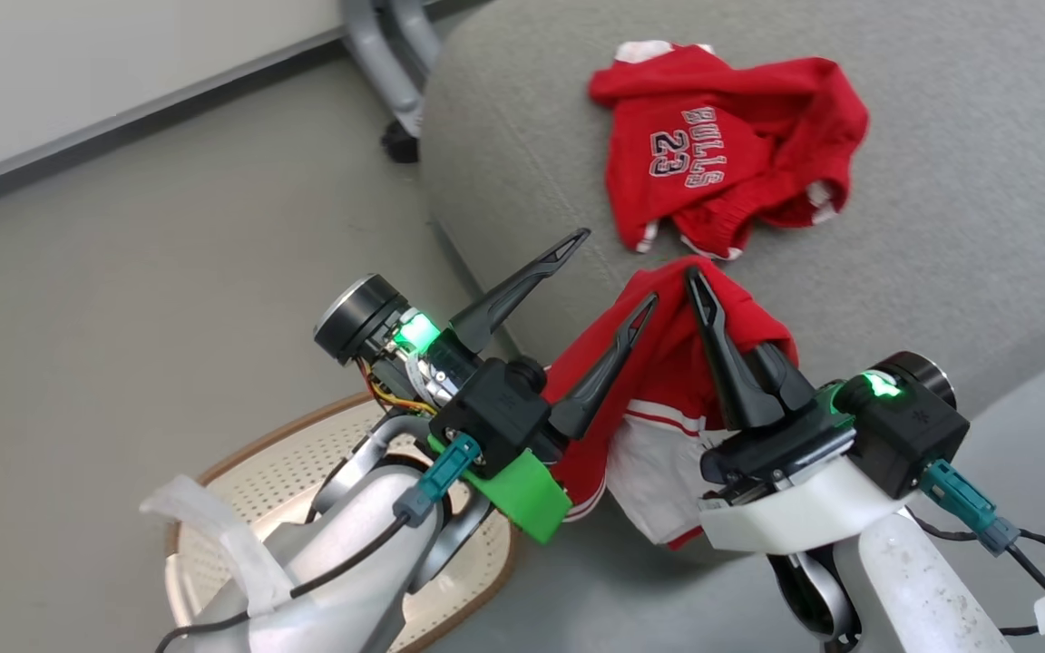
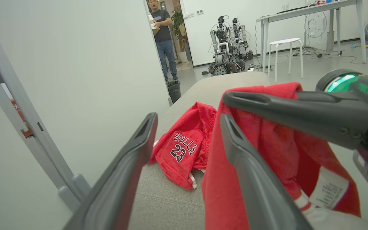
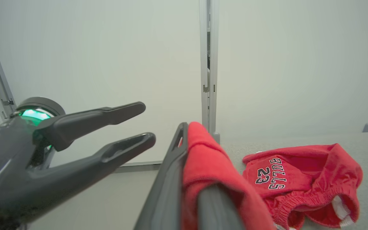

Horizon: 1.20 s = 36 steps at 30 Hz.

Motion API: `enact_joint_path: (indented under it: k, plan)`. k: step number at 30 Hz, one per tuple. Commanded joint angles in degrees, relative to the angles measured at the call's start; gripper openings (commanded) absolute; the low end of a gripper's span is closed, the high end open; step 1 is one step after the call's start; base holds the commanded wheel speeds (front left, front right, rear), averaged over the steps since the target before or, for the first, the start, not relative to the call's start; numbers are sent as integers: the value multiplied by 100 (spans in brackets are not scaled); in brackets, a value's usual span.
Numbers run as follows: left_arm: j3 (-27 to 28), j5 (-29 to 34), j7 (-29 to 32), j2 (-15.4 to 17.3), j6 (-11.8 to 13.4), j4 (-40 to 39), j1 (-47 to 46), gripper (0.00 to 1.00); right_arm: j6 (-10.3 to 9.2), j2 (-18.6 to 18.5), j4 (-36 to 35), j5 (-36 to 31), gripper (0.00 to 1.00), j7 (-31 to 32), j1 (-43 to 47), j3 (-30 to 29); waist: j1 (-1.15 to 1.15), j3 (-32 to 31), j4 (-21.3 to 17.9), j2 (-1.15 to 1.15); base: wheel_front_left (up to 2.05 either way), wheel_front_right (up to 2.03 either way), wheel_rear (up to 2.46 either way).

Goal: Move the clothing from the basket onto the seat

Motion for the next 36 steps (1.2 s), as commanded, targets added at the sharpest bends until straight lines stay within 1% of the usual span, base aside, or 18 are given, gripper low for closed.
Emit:
enact_joint_path:
  k: [1, 6, 7, 10, 12, 14, 16, 20, 23, 28, 32, 36]
  plan:
    - [21, -70, 60, 105, -29, -47, -1, 100, -8, 44, -56, -17, 0, -17, 74, -47, 0, 312, -515, 0, 0, 0, 0]
    - [-35, -123, 344, 282, -100, -206, 29, 100, -8, 132, -255, -46, 0, -17, 95, -297, 0, 586, -576, 0, 0, 0, 0]
    - [-40, -158, 469, 340, -124, -285, 19, 100, -9, 157, -363, -45, 0, -17, -15, -458, 0, 747, -556, 0, 0, 0, 0]
    - [1, -382, 665, 368, -163, -420, 38, 100, -8, 216, -531, 49, 0, -17, -259, -679, 0, 1040, -495, 0, 0, 0, 0]
    - [-11, -490, 844, 447, -196, -502, -15, 100, -8, 221, -621, 60, 0, -17, -516, -842, 0, 1285, -436, 0, 0, 0, 0]
    - [-25, -562, 1102, 571, -240, -678, -175, 100, -8, 232, -769, 105, 0, -18, -1077, -1112, 0, 1715, -344, 0, 0, 0, 0]
    - [-27, -596, 1234, 679, -267, -782, -227, 100, -8, 222, -863, 161, 0, -17, -1490, -1316, 0, 1999, -284, 0, 0, 0, 0]
    - [6, -573, 1380, 908, -282, -950, -328, 100, -8, 88, -963, 327, 0, -17, -2373, -1679, 0, 2501, -175, 0, 0, 0, 0]
    - [52, -642, 1419, 1024, -285, -993, -300, 100, -8, -88, -963, 354, 0, -17, -2929, -1842, 0, 2783, -70, 0, 0, 0, 0]
    - [83, -544, 1198, 1187, -279, -1046, -365, 100, -9, -318, -799, 370, 0, -17, -3595, -2254, 0, 3158, 99, 0, 0, 0, 0]
    - [54, -426, 1023, 1311, -290, -1082, -390, 100, -9, -391, -589, 487, 0, -17, -3724, -2793, 0, 3405, 174, 0, 0, 0, 0]
    - [34, -349, 1002, 1438, -260, -1113, -341, 100, -8, -291, -300, 684, 0, -16, -3469, -3440, 0, 3603, 179, 0, 0, 0, 0]
